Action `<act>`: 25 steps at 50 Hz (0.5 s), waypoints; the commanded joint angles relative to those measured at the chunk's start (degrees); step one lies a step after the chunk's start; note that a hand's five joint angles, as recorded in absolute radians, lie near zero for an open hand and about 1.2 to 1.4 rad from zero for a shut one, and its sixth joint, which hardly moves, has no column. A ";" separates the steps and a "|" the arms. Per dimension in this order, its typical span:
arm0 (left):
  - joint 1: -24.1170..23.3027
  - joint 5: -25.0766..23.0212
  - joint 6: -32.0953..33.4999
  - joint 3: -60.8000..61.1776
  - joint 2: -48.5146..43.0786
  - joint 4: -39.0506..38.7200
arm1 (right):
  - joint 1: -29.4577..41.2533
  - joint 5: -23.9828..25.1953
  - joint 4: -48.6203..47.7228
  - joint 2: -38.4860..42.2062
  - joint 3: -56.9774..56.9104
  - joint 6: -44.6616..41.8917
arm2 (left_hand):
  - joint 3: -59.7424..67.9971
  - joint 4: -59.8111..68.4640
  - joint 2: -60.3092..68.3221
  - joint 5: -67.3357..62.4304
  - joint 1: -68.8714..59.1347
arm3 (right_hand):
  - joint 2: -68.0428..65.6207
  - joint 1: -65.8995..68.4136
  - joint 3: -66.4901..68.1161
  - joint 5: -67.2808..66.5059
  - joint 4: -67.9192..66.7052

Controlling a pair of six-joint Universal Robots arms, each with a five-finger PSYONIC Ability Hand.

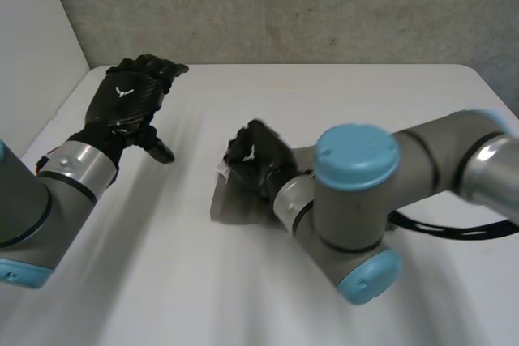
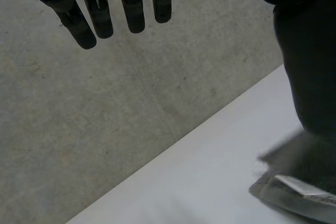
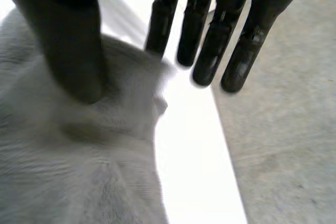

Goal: Fold the towel.

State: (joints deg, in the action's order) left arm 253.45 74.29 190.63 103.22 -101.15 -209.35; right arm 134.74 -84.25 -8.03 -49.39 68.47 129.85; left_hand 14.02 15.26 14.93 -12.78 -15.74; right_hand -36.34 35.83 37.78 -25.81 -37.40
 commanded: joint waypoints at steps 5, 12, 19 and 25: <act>-4.19 2.35 0.00 -1.71 -3.18 0.00 | -2.80 -3.65 0.38 -7.61 4.55 7.84 | -2.97 -4.20 -3.87 11.73 4.69 | 26.34 -25.83 -27.78 25.81 27.40; -5.25 2.35 0.00 -1.71 -3.44 -0.44 | -11.60 -2.59 3.02 -18.11 13.80 18.51 | -2.80 -4.03 -3.70 11.56 4.52 | 26.34 -25.83 -27.78 25.81 27.40; -7.27 2.35 0.00 -2.59 -4.76 -0.62 | -19.41 0.13 4.96 -20.66 27.31 18.78 | -2.80 -4.03 -3.70 11.56 4.52 | 19.05 -18.53 -20.48 18.52 20.11; -8.24 2.35 0.09 -2.76 -5.47 -0.62 | -23.03 0.75 1.44 -19.87 32.17 18.60 | -2.80 -4.03 -3.70 11.56 4.52 | 17.01 -16.49 -18.44 16.48 18.07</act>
State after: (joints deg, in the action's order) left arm 246.32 76.65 190.65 100.77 -105.79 -209.99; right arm 115.47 -84.28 -3.51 -70.21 94.97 149.27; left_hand 14.02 15.26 14.93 -12.78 -15.74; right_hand -16.22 16.81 16.31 -7.24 -16.31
